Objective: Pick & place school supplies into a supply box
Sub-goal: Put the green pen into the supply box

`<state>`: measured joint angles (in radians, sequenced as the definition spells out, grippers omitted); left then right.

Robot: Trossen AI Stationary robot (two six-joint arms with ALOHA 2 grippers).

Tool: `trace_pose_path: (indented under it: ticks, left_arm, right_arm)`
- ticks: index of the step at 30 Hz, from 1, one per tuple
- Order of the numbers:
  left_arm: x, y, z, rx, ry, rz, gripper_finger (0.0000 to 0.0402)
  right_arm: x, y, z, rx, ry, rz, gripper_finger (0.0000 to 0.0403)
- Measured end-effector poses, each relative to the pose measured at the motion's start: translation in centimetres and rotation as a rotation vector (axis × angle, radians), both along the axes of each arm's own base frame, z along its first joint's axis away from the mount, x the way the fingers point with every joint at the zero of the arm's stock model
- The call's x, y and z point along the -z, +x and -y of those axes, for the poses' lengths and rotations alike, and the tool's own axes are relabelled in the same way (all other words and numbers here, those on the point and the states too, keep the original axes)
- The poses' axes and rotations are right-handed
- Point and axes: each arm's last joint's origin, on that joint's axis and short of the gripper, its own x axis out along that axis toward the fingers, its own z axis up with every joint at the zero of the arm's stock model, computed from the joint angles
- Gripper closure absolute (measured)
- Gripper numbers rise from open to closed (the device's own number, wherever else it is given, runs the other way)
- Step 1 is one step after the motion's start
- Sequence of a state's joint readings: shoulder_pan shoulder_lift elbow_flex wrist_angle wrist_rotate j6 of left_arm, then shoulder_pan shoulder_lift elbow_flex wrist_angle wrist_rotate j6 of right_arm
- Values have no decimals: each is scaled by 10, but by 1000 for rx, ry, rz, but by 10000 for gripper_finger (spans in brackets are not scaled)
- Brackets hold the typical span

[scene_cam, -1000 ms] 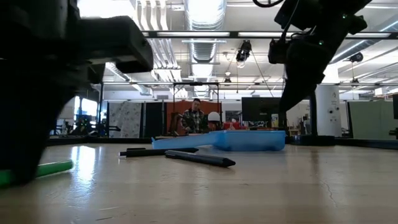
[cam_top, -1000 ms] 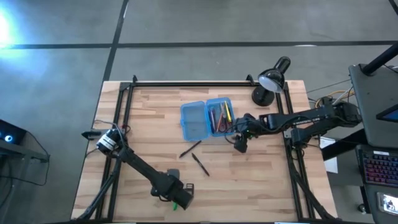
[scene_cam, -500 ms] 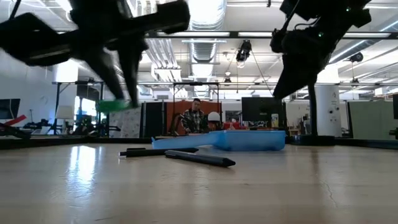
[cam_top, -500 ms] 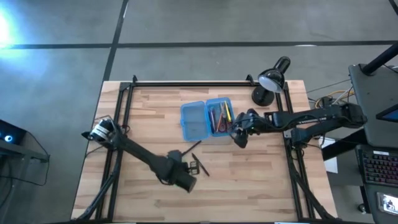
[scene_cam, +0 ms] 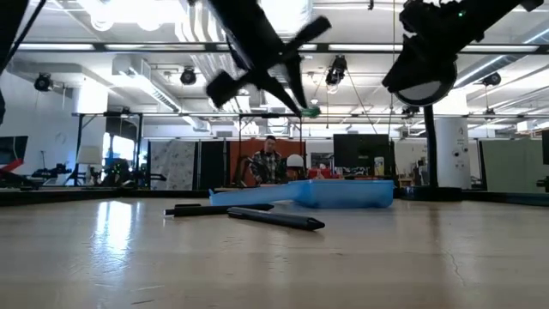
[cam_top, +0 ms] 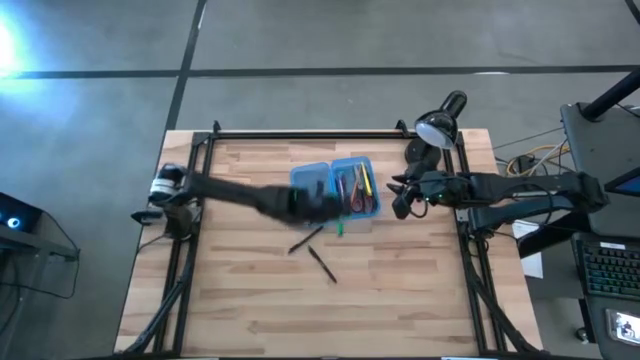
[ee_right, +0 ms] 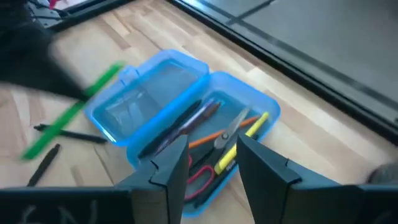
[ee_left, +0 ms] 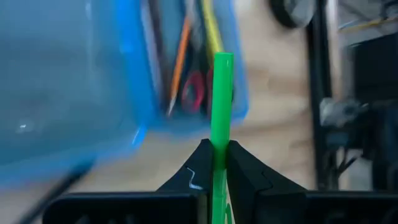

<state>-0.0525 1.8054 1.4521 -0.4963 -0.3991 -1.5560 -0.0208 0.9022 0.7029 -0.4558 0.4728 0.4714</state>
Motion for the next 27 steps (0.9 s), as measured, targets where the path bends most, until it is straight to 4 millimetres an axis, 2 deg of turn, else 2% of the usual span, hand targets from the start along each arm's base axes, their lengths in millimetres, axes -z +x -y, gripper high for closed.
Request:
trace_pose_path:
  ticks: [6, 10, 22, 24, 27]
  left_arm:
    - [4, 9, -76, -12, 25, 43, 394]
    - [17, 12, -108, -9, -3, 48, 394]
    - [61, 45, -133, -10, -71, 70, 394]
    - [67, 51, -137, -13, -70, 63, 382]
    - [73, 56, -139, 4, -66, 42, 343]
  right_arm:
    - [4, -7, 0, 51, 62, -24, 280]
    - [5, -7, 0, 60, 75, -30, 278]
    - [7, -6, 0, 60, 76, -41, 273]
    - [8, -6, 0, 55, 77, -44, 274]
    - [9, -5, -1, 29, 100, -50, 273]
